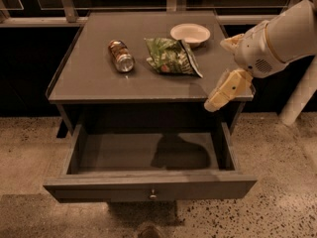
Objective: Place orange can into top drawer
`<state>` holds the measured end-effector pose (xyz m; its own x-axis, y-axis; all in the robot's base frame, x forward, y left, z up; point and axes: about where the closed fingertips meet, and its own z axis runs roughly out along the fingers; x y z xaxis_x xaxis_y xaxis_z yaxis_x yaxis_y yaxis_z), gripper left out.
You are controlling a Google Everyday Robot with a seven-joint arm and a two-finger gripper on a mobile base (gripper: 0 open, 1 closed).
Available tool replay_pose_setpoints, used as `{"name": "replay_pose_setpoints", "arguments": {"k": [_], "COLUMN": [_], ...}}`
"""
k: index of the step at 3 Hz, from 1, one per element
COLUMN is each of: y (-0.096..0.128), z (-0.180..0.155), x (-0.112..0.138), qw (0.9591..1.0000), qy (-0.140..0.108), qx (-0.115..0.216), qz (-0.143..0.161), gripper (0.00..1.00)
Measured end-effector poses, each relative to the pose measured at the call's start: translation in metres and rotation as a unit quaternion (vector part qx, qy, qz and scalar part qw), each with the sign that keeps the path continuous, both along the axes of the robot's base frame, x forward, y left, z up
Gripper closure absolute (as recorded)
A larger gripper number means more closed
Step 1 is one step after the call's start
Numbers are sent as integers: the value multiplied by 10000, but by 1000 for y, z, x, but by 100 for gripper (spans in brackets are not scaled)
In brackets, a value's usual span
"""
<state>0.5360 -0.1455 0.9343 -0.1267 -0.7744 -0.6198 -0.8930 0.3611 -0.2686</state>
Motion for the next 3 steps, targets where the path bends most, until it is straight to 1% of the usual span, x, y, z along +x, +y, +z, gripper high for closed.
{"name": "replay_pose_setpoints", "arguments": {"k": [1, 2, 3], "y": [2, 32, 69], "z": [-2, -16, -28], "x": [1, 29, 62], "qw": [9998, 9991, 9974], "qy": [-97, -146, -157], "qx": [126, 396, 592], "qz": [-135, 64, 385], "gripper": [0, 0, 0]}}
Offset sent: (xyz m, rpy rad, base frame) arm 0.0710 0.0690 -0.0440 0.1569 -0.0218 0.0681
